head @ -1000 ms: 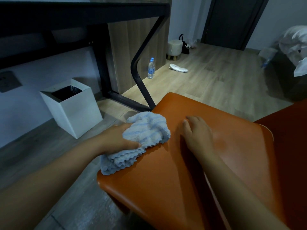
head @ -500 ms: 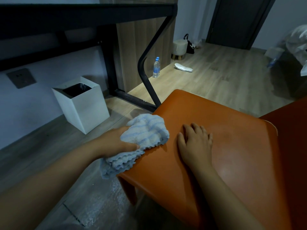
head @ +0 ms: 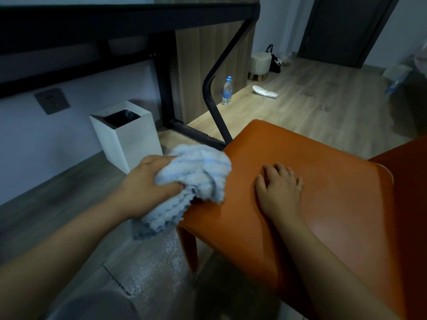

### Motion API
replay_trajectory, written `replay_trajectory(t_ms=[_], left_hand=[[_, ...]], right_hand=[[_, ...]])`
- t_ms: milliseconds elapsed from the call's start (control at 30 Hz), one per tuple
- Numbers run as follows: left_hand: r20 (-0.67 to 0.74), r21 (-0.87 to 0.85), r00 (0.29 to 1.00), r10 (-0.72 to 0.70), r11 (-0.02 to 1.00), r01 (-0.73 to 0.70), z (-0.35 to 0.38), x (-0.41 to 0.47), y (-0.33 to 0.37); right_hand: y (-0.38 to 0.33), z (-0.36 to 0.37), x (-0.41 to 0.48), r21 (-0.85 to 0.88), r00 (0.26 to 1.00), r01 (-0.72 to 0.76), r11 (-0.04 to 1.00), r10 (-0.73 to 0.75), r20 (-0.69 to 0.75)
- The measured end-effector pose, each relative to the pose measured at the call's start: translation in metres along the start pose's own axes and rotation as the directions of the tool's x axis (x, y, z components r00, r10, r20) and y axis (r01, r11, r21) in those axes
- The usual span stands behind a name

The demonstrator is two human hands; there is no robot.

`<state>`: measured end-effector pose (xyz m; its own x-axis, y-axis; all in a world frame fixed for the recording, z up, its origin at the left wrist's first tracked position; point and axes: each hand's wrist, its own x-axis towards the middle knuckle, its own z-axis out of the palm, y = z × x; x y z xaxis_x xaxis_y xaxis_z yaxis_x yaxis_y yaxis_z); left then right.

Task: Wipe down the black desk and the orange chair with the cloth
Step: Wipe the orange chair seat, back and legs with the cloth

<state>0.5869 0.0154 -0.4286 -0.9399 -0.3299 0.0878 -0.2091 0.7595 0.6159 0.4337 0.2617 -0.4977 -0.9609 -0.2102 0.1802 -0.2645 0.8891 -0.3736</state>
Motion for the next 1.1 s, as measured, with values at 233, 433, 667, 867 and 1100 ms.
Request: replay_trajectory(t_ms=[233, 433, 667, 867, 1100], left_hand=[[0.125, 0.227, 0.990, -0.066, 0.973, 0.036, 0.051, -0.033, 0.012], [-0.005, 0.062, 0.999, -0.037, 0.997, 0.037, 0.061, -0.034, 0.000], [-0.029, -0.144, 0.995, -0.095, 0.985, 0.090, 0.061, -0.014, -0.024], [-0.005, -0.166, 0.942, -0.336, 0.929, 0.330, 0.059, -0.004, -0.048], [-0.059, 0.115, 0.930, -0.362, 0.923, 0.367, 0.039, -0.021, -0.068]], right_hand=[[0.000, -0.001, 0.000, -0.003, 1.000, 0.004, 1.000, -0.004, 0.001], [0.001, 0.000, -0.001, -0.014, 1.000, 0.008, 1.000, -0.008, 0.002], [0.000, 0.000, -0.001, -0.018, 1.000, 0.016, 1.000, -0.016, -0.002], [0.000, -0.001, -0.001, -0.025, 1.000, 0.015, 1.000, -0.015, 0.004], [-0.001, -0.001, -0.002, -0.012, 1.000, 0.020, 1.000, -0.020, 0.000]])
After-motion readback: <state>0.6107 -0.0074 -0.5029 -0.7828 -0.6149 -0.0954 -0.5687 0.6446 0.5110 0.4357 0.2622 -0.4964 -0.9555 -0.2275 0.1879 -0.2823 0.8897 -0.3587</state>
